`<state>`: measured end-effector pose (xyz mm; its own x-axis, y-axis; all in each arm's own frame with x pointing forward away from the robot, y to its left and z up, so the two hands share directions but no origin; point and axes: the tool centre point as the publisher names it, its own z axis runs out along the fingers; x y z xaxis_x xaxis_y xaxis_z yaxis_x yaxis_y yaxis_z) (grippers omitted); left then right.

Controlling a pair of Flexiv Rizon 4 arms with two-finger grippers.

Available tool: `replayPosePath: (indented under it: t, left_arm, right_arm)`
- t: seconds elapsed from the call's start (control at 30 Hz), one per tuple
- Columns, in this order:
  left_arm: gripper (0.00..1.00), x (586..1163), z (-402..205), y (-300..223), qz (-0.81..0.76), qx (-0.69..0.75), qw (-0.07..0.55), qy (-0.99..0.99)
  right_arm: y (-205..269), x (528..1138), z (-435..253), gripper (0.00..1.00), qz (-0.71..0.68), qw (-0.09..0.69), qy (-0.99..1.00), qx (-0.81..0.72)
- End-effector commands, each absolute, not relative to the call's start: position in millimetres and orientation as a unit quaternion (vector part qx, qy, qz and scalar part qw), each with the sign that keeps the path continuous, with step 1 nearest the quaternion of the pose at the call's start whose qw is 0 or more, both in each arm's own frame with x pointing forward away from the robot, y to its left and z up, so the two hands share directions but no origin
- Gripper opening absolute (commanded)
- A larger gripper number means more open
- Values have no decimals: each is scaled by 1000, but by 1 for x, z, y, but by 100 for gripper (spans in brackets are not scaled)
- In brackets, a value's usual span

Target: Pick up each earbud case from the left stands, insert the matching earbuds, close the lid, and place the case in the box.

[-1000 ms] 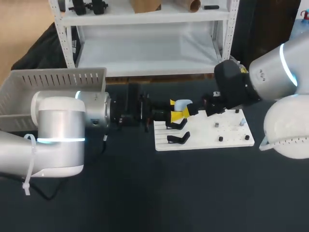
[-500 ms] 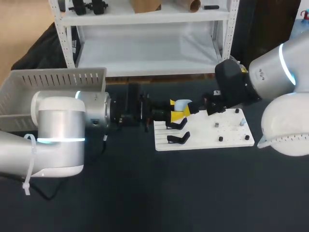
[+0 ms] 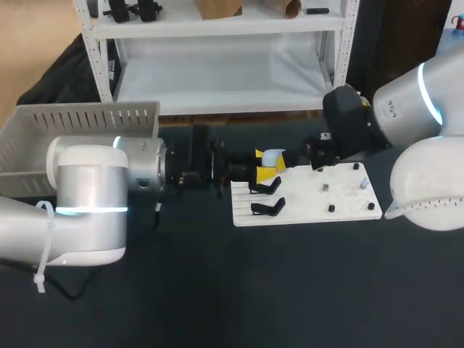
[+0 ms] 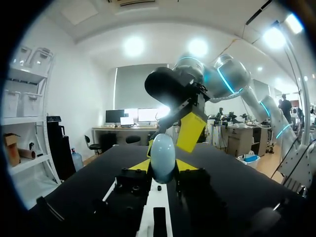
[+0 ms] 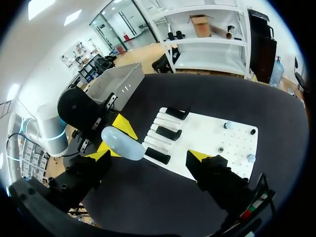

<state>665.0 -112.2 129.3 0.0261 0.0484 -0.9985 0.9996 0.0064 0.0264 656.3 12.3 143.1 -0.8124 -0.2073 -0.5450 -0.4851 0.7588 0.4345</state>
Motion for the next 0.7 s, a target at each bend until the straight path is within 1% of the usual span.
replayPosePath:
  t: [0.03,0.53,0.7]
  left_arm:
    - [0,666,128,-112,-481,517,496,506]
    - [0,666,128,-112,-481,517,496,506]
    - [0,666,128,-112,-481,517,496,506]
  right_arm:
    - [14,659,145,100,287,241,908,-190]
    - [15,679,172,100,282,269,901,-190]
    - [7,681,183,100,280,285,897,-188]
